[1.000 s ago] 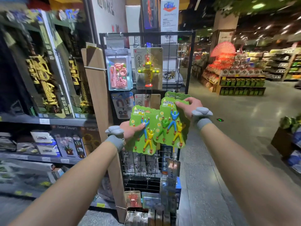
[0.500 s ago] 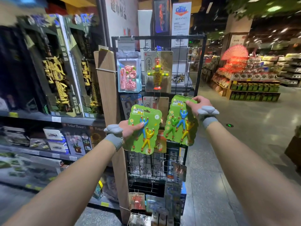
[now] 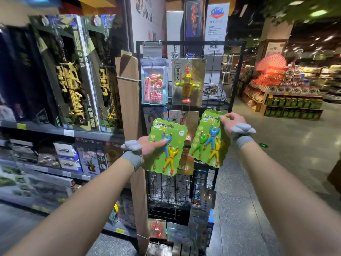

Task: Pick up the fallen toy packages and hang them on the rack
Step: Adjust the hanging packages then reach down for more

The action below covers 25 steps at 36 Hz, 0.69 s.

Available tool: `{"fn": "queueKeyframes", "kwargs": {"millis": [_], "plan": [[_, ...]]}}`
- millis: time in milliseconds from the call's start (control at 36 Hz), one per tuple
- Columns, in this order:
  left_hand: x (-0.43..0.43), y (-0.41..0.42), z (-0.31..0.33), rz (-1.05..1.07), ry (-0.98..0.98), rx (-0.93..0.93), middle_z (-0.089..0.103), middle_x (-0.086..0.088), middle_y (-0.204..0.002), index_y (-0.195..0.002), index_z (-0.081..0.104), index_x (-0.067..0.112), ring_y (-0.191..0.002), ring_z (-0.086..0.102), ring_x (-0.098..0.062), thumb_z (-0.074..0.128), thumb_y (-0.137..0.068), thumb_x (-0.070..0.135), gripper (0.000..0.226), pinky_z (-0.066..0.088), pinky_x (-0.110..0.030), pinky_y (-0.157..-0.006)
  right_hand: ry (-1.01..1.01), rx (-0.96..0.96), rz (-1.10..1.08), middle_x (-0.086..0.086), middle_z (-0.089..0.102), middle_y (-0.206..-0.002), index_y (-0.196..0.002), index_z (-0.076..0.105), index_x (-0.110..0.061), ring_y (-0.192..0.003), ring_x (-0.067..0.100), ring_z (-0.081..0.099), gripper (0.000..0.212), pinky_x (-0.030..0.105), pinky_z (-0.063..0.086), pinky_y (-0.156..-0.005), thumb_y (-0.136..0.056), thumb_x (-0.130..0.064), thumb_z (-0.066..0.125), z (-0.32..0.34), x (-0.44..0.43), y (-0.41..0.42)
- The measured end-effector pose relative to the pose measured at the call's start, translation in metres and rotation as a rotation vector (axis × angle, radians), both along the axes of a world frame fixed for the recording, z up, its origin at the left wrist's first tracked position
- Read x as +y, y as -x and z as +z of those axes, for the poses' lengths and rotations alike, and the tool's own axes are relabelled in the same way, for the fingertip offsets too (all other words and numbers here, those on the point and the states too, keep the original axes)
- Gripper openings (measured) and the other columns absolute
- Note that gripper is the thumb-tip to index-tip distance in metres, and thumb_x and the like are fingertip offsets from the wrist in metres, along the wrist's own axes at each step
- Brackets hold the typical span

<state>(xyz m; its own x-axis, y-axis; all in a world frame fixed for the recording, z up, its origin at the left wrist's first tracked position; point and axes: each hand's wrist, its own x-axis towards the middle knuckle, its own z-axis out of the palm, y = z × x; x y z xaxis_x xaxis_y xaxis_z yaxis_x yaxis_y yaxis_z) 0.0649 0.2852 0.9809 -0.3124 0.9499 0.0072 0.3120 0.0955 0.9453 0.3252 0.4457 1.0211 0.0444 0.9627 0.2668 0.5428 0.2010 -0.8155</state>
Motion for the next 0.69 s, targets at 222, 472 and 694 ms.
{"fn": "queueKeyframes", "kwargs": {"millis": [222, 472, 694], "plan": [[0.006, 0.012, -0.005, -0.024, -0.003, -0.02, 0.07, 0.007, -0.077, -0.097, 0.07, 0.016, -0.063, 0.062, -0.009, 0.069, -0.089, 0.037, 0.023, 0.048, -0.01, -0.045, 0.025, 0.01, -0.068, -0.001, 0.067, -0.104, -0.079, 0.06, -0.029, -0.097, 0.027, 0.062, 0.013, 0.039, 0.053, -0.089, -0.09, -0.034, 0.055, -0.007, 0.012, 0.013], [0.024, 0.019, -0.011, -0.008, 0.005, -0.051, 0.07, 0.005, -0.075, -0.102, 0.071, 0.011, -0.053, 0.063, -0.004, 0.071, -0.087, 0.036, 0.029, 0.049, -0.013, -0.044, 0.056, -0.016, -0.116, 0.003, 0.066, -0.11, -0.089, 0.061, -0.026, -0.097, 0.027, 0.063, 0.01, 0.029, 0.049, -0.076, -0.092, -0.027, 0.052, -0.005, 0.033, 0.02], [0.037, 0.027, -0.016, 0.001, 0.0, -0.068, 0.07, 0.003, -0.078, -0.1, 0.071, 0.012, -0.052, 0.064, -0.005, 0.072, -0.086, 0.038, 0.029, 0.048, -0.014, -0.043, 0.117, -0.058, -0.137, 0.017, 0.055, -0.132, -0.134, 0.048, -0.008, -0.117, 0.034, 0.054, 0.037, 0.034, 0.042, -0.096, -0.098, -0.018, 0.051, -0.008, 0.056, 0.025]]}}
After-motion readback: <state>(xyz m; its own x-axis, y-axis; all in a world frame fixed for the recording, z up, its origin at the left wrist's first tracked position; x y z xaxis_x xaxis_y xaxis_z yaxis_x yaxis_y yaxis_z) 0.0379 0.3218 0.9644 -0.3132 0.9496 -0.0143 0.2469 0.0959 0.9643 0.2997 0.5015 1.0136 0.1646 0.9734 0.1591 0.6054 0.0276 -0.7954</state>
